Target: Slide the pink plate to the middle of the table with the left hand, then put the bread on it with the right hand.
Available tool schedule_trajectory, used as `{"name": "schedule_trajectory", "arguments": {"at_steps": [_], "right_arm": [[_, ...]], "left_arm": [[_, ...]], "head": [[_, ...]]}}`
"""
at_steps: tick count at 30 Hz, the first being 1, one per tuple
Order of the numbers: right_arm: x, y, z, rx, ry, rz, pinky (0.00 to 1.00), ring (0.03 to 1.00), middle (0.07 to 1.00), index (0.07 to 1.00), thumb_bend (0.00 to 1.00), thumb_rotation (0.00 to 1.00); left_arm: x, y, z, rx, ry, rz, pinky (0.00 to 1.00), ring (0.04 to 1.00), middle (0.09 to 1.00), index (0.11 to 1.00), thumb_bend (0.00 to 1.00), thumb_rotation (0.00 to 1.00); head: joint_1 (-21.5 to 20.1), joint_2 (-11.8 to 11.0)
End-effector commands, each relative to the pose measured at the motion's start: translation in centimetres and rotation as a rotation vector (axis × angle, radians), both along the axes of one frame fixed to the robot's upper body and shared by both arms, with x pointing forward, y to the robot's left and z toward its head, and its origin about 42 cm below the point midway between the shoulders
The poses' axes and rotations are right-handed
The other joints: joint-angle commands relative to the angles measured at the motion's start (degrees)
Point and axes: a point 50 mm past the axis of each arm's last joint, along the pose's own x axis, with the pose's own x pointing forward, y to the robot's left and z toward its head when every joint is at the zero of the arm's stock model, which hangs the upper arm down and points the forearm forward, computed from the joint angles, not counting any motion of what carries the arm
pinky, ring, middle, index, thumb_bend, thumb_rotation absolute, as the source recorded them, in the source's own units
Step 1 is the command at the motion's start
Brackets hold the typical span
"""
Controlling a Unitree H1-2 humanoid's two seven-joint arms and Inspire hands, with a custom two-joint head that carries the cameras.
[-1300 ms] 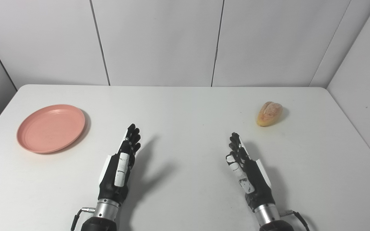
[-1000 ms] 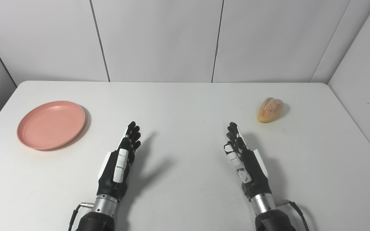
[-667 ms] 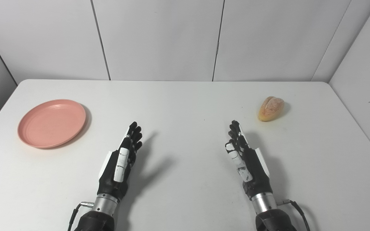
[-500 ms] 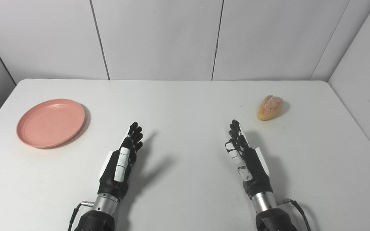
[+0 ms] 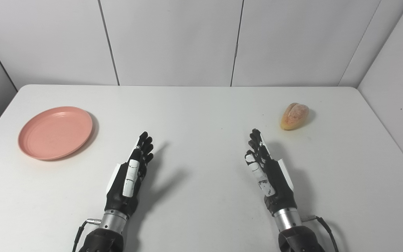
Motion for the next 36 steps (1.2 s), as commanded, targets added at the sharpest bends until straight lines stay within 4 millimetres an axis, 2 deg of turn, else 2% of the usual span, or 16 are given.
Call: {"name": "schedule_trajectory", "arguments": {"at_steps": [1, 3, 7, 17, 28, 30, 36], "right_arm": [[0.29, 0.32, 1.35, 0.018, -0.038, 0.013, 0.95, 1.0, 1.0, 1.0, 0.68, 0.85], [0.3, 0.3, 1.37, 0.018, -0.038, 0.013, 0.93, 1.0, 1.0, 1.0, 0.68, 0.84], [0.33, 0.25, 1.4, 0.021, -0.035, 0.016, 1.0, 1.0, 1.0, 1.0, 0.67, 0.84], [0.29, 0.14, 1.47, 0.018, -0.034, 0.016, 1.0, 1.0, 1.0, 1.0, 0.67, 0.84], [0.23, 0.06, 1.52, 0.037, -0.022, 0.023, 0.95, 1.0, 1.0, 1.0, 0.68, 0.82], [0.25, 0.04, 1.51, 0.034, -0.024, 0.023, 0.97, 1.0, 1.0, 1.0, 0.68, 0.82], [0.24, 0.01, 1.55, 0.025, -0.027, 0.023, 0.93, 1.0, 1.0, 1.0, 0.67, 0.83]], "left_arm": [[0.49, -0.54, 1.58, -0.014, -0.072, -0.009, 1.0, 1.0, 1.0, 1.0, 0.72, 1.0], [0.53, -0.52, 1.62, -0.017, -0.071, -0.011, 1.0, 1.0, 1.0, 1.0, 0.72, 1.0], [0.51, -0.54, 1.62, -0.016, -0.075, -0.008, 1.0, 1.0, 1.0, 1.0, 0.72, 1.0], [0.47, -0.64, 1.76, -0.016, -0.079, -0.006, 1.0, 1.0, 1.0, 1.0, 0.72, 1.0], [0.49, -0.71, 1.75, -0.02, -0.076, -0.009, 1.0, 1.0, 1.0, 1.0, 0.71, 1.0], [0.51, -0.72, 1.76, -0.019, -0.077, -0.008, 1.0, 1.0, 1.0, 1.0, 0.71, 1.0], [0.5, -0.73, 1.77, -0.02, -0.078, -0.008, 1.0, 1.0, 1.0, 1.0, 0.71, 1.0]], "head": [[0.0, 0.2], [0.0, 0.2], [0.1, 0.2], [0.2, 0.4], [0.2, 0.3], [0.2, 0.4], [0.2, 0.3]]}}
